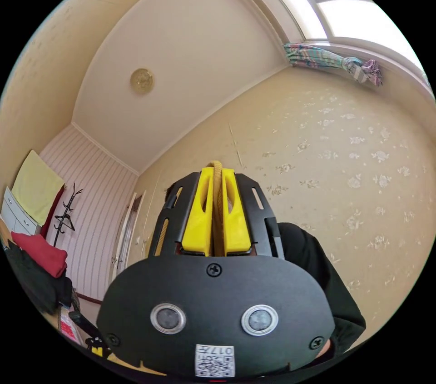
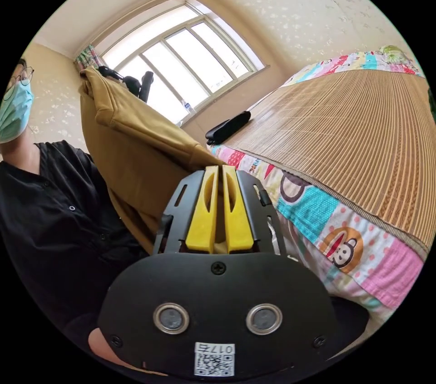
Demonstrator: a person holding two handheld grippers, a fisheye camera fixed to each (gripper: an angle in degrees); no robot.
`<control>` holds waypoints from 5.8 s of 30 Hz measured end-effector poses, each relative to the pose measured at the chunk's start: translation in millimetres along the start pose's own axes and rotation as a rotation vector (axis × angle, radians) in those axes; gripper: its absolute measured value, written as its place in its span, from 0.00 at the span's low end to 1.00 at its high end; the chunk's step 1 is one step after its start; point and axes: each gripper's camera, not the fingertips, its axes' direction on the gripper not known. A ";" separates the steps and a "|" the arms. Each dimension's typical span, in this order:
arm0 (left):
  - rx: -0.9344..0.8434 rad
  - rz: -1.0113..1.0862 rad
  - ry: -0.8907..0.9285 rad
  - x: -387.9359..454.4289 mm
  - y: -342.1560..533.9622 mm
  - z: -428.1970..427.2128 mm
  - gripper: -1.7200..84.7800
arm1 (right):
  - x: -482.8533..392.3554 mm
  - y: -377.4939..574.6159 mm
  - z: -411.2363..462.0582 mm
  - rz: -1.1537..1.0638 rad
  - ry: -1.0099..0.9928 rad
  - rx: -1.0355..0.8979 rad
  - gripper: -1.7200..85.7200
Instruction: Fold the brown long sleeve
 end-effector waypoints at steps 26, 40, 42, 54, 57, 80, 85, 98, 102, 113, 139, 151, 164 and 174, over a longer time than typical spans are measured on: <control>-0.117 0.261 -1.163 43.0 -109.6 47.6 0.06 | -334.4 -105.5 -218.7 -0.461 0.664 1.136 0.02; -0.434 -0.310 -2.054 -352.1 -219.9 -213.8 0.10 | 117.3 -366.5 22.5 0.079 1.085 0.223 0.03; -0.539 -0.407 -2.107 -382.0 -161.1 -247.3 0.10 | 157.7 -332.0 81.6 0.058 1.049 0.084 0.03; -0.896 -0.478 -2.280 -459.6 45.3 -342.4 0.06 | 330.5 -160.7 298.0 0.306 1.084 -0.273 0.03; -0.826 -0.498 -2.229 -444.1 39.2 -358.7 0.05 | 333.0 -153.1 323.7 0.262 1.151 -0.289 0.03; -0.878 -0.470 -2.265 -368.8 57.5 -386.1 0.03 | 351.2 -97.7 365.3 0.276 1.144 -0.278 0.03; -0.900 -0.457 -2.281 -349.0 66.8 -387.5 0.03 | 347.5 -84.5 362.4 0.284 1.129 -0.272 0.03; -0.985 -0.406 -2.343 -310.7 94.4 -385.0 0.04 | 333.1 -57.9 353.7 0.285 1.128 -0.275 0.03; -1.010 -0.390 -2.361 -299.8 103.3 -384.0 0.04 | 329.8 -50.2 344.4 0.299 1.105 -0.266 0.03; -1.023 -0.384 -2.369 -271.9 118.8 -387.1 0.04 | 318.6 -34.2 320.0 0.321 1.047 -0.242 0.03; -1.052 -0.366 -2.388 -251.4 151.0 -381.6 0.04 | 291.9 -20.5 298.1 0.317 1.062 -0.250 0.03; -1.058 -0.361 -2.392 -261.4 159.5 -373.2 0.04 | 285.4 -21.4 291.9 0.316 1.067 -0.251 0.03; -1.065 -0.353 -2.398 -280.2 161.5 -359.9 0.04 | 281.4 -24.6 287.1 0.314 1.074 -0.253 0.03; -1.076 -0.343 -2.406 -297.9 155.3 -346.6 0.05 | 280.5 -27.6 283.2 0.313 1.076 -0.254 0.03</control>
